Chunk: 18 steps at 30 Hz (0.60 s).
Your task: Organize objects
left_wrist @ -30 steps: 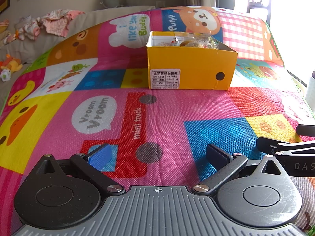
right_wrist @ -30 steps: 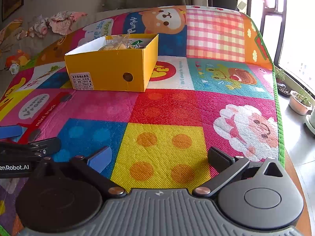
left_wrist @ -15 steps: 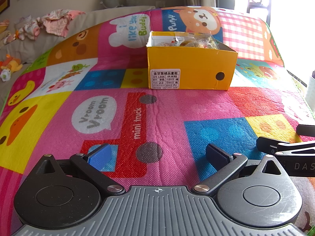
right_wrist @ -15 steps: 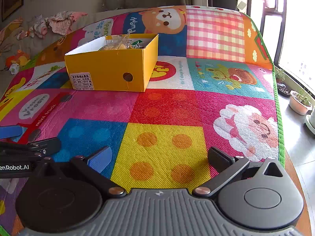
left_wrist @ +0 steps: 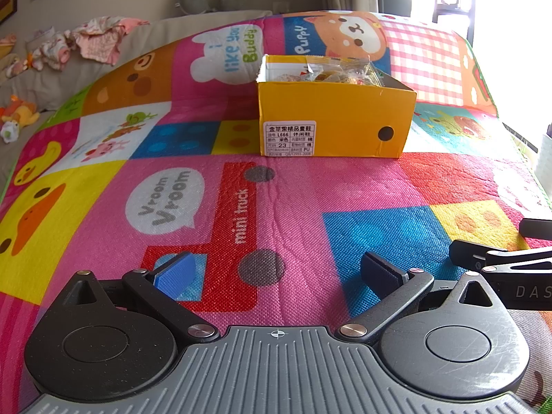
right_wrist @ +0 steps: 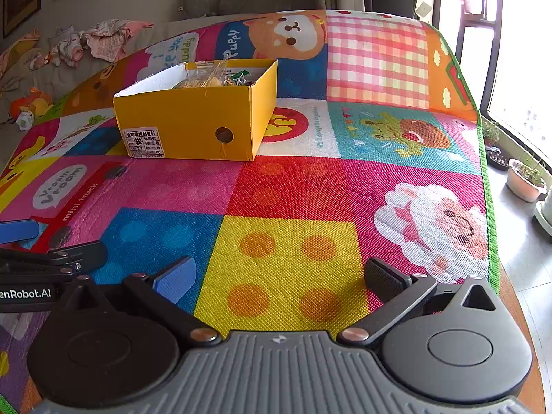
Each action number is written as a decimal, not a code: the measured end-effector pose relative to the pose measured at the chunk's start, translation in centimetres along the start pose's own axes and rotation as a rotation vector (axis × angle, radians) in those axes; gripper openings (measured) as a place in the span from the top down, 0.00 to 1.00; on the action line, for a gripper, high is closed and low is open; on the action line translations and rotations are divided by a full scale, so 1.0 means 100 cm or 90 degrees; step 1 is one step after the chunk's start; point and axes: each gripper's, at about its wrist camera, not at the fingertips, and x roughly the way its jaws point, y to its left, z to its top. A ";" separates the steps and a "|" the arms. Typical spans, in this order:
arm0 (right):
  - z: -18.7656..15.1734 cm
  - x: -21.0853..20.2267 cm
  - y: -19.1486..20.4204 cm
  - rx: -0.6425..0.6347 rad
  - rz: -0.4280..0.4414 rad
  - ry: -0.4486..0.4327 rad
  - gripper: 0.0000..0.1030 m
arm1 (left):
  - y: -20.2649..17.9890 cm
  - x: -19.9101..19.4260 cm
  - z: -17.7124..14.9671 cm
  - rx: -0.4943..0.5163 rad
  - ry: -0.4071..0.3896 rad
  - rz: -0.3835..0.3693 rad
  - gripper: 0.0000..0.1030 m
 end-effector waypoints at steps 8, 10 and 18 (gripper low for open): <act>0.001 0.000 -0.001 0.000 0.000 0.000 0.00 | 0.000 0.000 0.000 0.000 0.000 0.000 0.00; 0.001 0.000 -0.001 0.000 0.000 0.000 0.00 | 0.000 0.000 0.000 0.000 0.000 0.000 0.00; 0.000 0.000 -0.001 0.000 0.000 0.000 0.00 | 0.000 0.000 0.000 0.000 0.000 0.000 0.00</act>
